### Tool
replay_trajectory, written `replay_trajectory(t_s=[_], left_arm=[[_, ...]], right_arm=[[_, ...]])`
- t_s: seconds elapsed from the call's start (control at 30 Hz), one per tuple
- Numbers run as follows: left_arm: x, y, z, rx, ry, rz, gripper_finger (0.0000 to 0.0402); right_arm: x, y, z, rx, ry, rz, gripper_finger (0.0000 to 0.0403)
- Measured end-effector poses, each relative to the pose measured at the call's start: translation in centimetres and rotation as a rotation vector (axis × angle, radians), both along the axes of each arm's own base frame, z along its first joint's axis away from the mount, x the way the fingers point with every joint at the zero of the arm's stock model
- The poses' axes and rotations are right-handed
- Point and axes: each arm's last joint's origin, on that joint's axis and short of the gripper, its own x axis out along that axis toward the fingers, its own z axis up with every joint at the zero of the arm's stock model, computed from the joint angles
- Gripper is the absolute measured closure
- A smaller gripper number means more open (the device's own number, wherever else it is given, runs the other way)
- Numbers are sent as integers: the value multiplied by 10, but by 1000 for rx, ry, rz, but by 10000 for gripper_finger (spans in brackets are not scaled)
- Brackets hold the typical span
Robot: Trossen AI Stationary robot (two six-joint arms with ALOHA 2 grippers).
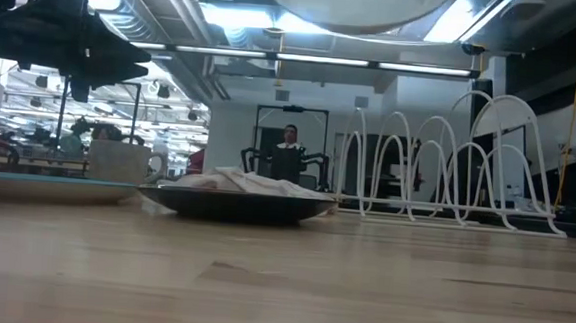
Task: Sort dishes
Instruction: Put the right white plate into the white dish rack
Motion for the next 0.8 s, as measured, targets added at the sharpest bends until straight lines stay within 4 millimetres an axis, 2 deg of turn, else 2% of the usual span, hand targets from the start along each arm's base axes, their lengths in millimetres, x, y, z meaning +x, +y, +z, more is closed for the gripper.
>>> replay_trajectory(t_s=[0.23,0.43,0.8], left_arm=[[0,0,0,0,0,0,260],[0,0,0,0,0,0,260],[0,0,0,0,-1,1,260]], right_arm=[[-30,-14,19,-146,6,-269,386],[-44,-20,26,-236,63,-495,386],[-62,-39,46,-267,130,-581,386]])
